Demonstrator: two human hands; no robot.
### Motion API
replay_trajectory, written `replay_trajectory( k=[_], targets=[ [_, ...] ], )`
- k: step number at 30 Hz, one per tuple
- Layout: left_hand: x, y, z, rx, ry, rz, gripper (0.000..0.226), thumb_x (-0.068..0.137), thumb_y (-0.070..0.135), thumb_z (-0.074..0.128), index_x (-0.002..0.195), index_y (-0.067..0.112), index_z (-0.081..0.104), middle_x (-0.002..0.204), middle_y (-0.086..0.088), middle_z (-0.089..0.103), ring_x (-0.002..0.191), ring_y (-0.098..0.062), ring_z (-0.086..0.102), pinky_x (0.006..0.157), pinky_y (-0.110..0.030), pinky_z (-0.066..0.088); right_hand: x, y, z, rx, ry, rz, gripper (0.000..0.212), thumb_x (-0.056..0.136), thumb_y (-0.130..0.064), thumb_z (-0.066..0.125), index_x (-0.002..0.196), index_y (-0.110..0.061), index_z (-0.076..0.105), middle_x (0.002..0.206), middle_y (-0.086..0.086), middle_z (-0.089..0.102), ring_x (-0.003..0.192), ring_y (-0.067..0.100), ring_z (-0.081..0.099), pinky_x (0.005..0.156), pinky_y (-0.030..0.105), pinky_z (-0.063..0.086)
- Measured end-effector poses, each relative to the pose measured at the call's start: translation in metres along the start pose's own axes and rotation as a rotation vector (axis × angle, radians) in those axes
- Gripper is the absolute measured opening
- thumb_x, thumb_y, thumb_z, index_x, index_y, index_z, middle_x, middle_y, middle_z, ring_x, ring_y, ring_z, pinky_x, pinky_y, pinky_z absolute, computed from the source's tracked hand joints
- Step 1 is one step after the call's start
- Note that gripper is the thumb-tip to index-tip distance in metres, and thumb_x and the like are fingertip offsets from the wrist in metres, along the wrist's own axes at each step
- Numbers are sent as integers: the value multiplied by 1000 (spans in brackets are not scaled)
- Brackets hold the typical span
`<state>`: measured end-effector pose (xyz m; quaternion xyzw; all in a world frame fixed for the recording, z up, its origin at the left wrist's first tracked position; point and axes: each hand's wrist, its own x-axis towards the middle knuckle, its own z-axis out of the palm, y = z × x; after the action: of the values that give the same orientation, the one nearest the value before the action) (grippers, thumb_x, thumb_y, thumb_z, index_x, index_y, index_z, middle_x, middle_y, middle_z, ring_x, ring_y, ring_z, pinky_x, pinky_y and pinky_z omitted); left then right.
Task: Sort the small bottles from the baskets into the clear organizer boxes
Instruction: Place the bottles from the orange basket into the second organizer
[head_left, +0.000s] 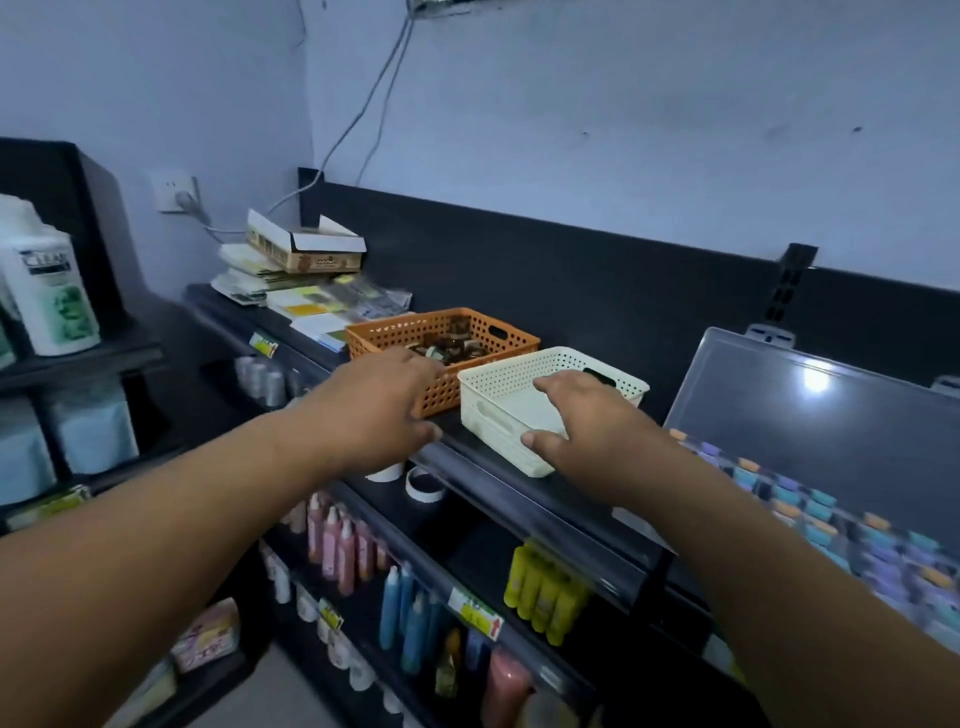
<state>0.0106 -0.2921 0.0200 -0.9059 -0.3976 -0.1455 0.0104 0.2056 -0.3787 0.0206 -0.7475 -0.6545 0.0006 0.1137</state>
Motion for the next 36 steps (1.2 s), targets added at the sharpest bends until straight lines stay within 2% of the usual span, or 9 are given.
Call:
replay_trajectory(
  k=[9, 16, 20, 23, 26, 29, 34, 36],
  targets=[
    [70, -60, 3, -15, 21, -53, 67, 88, 43, 62, 146, 27, 32, 143, 2, 41, 128, -17, 42, 103, -31, 37, 103, 5, 0, 61, -7, -40, 62, 96, -41, 51, 150, -21, 28, 157, 0, 26, 140, 19, 33, 111, 33, 31],
    [141, -97, 16, -26, 5, -84, 57, 88, 40, 63, 139, 26, 42, 134, 0, 50, 120, -18, 48, 98, -32, 42, 182, 9, 5, 54, -18, -33, 55, 95, -40, 55, 143, -21, 38, 147, 1, 39, 127, 22, 46, 103, 37, 42],
    [179, -118, 35, -56, -50, -66, 56, 88, 37, 63, 139, 23, 43, 131, -3, 54, 115, -20, 52, 93, -31, 45, 216, 11, 23, 23, -70, -15, 58, 94, -40, 53, 146, -22, 35, 150, -1, 37, 131, 20, 43, 102, 36, 41],
    [210, -131, 50, -53, -98, -16, 51, 89, 35, 62, 136, 23, 47, 128, -4, 57, 113, -21, 55, 90, -30, 46, 243, 9, 38, 11, -107, 11, 56, 93, -41, 56, 143, -24, 40, 145, -3, 43, 126, 19, 46, 98, 34, 43],
    [245, -149, 69, -44, -169, 76, 43, 87, 34, 62, 128, 26, 53, 122, 0, 61, 107, -19, 58, 84, -27, 47, 274, 4, 56, -1, -136, 57, 46, 91, -39, 60, 134, -27, 49, 130, -3, 53, 112, 19, 54, 90, 38, 50],
    [280, -165, 86, -67, -239, 184, 34, 85, 33, 62, 119, 27, 57, 118, 3, 62, 107, -18, 58, 87, -30, 48, 300, -5, 73, -18, -177, 108, 35, 89, -35, 61, 122, -25, 56, 117, -1, 59, 101, 19, 57, 83, 37, 52],
    [329, -184, 114, -73, -407, 358, 16, 87, 36, 58, 102, 29, 59, 111, 6, 63, 102, -15, 58, 83, -30, 46, 332, -18, 96, -48, -264, 226, 34, 90, -33, 59, 121, -19, 57, 116, 3, 59, 101, 22, 57, 80, 32, 49],
    [344, -189, 126, -86, -508, 391, 11, 90, 36, 53, 99, 32, 59, 110, 7, 64, 99, -13, 58, 88, -32, 47, 344, -23, 102, -74, -298, 281, 33, 91, -29, 58, 121, -16, 57, 117, 6, 60, 103, 24, 58, 84, 34, 50]
  ],
)
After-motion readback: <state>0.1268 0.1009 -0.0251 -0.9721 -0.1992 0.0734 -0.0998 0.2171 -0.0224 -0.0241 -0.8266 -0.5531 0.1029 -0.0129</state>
